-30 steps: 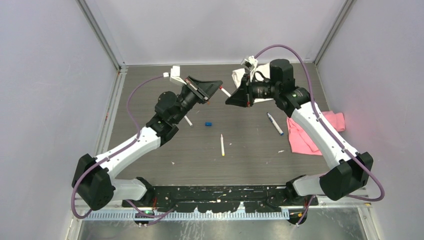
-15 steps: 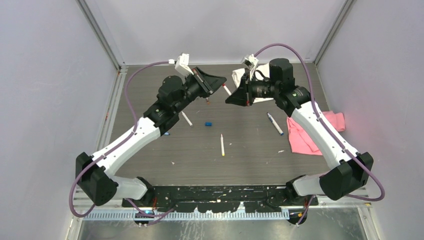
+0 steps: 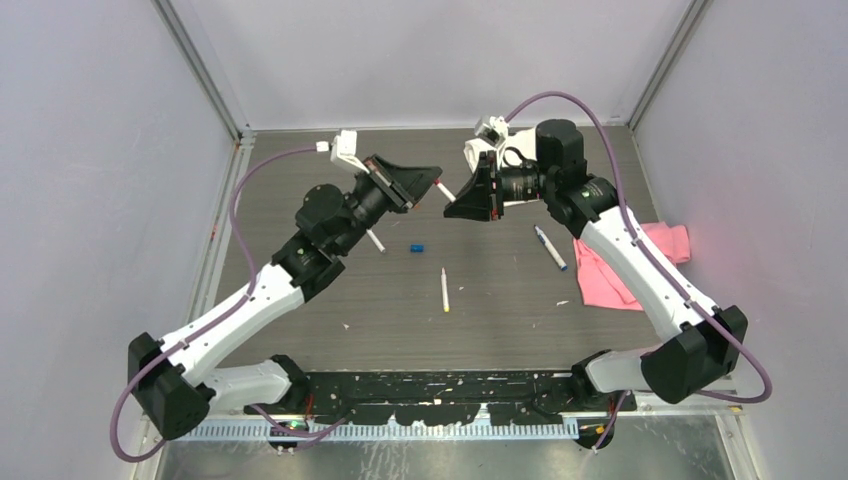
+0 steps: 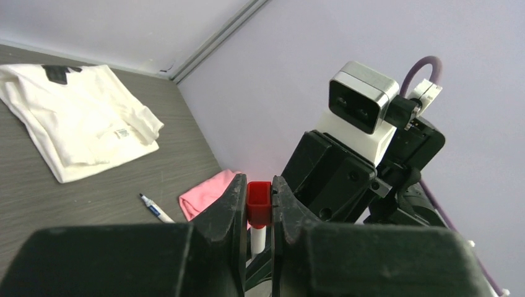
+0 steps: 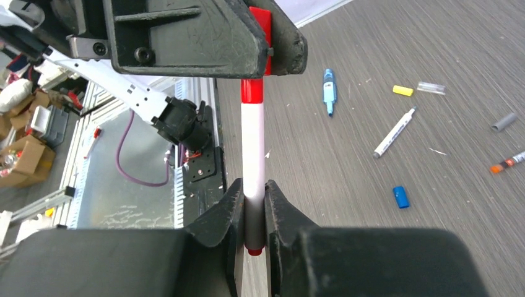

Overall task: Insert the pens into the pen caps
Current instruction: Press the pen cap onto the pen, then place the pen at the center of the board.

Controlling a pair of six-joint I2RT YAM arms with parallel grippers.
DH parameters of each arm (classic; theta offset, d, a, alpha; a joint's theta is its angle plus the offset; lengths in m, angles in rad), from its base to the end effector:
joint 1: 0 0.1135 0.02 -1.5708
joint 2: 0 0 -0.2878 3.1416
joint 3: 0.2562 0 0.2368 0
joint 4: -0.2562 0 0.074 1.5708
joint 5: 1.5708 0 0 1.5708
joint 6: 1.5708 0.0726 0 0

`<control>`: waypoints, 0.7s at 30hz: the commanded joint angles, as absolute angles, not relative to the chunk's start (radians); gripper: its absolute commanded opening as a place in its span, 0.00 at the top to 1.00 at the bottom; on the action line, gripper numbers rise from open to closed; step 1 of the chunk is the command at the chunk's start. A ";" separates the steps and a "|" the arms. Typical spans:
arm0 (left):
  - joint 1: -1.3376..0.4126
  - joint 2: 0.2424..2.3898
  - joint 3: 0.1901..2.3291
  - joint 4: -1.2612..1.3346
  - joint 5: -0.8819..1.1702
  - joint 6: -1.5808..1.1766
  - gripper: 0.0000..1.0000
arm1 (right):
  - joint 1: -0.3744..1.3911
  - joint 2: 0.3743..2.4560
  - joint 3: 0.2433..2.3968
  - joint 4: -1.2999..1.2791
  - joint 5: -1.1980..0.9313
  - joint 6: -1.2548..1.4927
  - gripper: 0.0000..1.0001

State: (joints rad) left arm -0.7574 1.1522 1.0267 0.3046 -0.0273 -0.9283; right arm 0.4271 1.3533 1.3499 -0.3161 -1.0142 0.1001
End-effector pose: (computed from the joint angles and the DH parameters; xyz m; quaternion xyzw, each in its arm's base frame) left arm 0.2063 -0.1923 0.4334 -0.0651 0.6377 -0.5671 0.5171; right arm 0.2419 0.1778 0.4185 -0.3959 0.6528 0.5134 0.3917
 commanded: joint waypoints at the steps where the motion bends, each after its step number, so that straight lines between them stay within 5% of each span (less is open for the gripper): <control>1: -0.815 1.083 0.953 0.289 0.054 -1.016 0.81 | 0.433 1.282 1.310 -0.214 -0.988 0.006 0.99; 8: -0.810 0.972 0.960 0.193 -0.056 -1.010 0.41 | 0.433 1.239 1.253 -0.225 -1.000 0.017 0.99; 21: -0.798 0.780 0.678 0.227 -0.054 -0.829 0.18 | 0.373 1.173 1.111 -0.229 -0.935 0.005 0.99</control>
State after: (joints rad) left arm -0.8085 0.7952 0.7620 0.1730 -0.0677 -0.9035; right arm 0.4122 1.2171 1.1450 -0.2729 -0.9768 0.0196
